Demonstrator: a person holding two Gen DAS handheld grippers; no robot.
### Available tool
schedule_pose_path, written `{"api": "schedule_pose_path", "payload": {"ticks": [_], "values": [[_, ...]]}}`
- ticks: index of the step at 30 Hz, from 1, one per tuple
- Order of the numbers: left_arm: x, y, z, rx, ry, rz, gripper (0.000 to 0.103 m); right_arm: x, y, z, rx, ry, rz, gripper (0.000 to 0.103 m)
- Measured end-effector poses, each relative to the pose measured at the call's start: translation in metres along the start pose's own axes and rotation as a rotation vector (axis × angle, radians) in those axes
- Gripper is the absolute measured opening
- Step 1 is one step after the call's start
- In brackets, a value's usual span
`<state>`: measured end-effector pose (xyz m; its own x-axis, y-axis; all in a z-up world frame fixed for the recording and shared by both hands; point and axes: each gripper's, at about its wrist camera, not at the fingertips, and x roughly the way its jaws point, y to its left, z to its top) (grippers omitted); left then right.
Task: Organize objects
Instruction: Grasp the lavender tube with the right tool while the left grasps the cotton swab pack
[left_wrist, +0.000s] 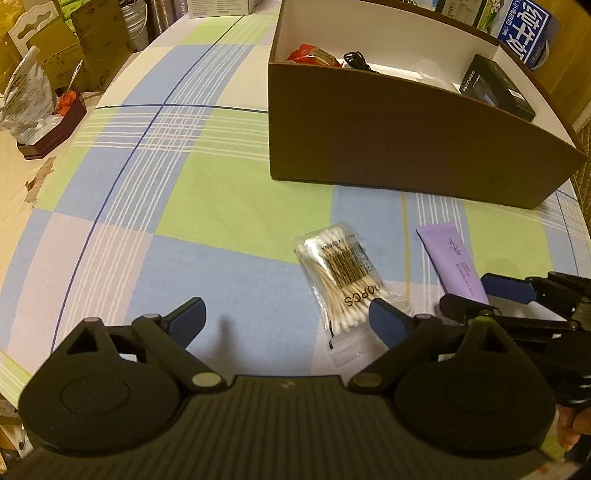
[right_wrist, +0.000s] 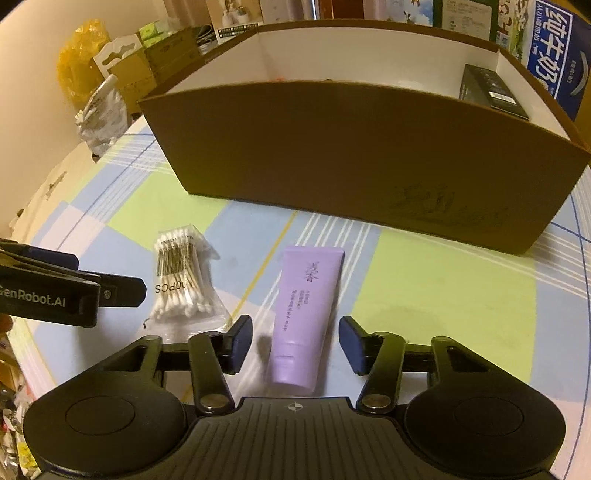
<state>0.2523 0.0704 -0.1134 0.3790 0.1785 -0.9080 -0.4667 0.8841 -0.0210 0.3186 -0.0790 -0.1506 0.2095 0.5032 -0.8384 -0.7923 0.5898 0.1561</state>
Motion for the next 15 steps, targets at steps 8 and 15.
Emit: {"api": "schedule_pose_path", "payload": {"ticks": [8, 15], "values": [[0.009, -0.005, 0.002, 0.006, 0.003, -0.042, 0.089, 0.004, -0.003, -0.005, -0.031, -0.004, -0.053, 0.029], [0.024, -0.019, 0.007, -0.008, 0.026, -0.093, 0.076, -0.004, -0.026, -0.006, 0.041, -0.013, -0.085, 0.029]]}}
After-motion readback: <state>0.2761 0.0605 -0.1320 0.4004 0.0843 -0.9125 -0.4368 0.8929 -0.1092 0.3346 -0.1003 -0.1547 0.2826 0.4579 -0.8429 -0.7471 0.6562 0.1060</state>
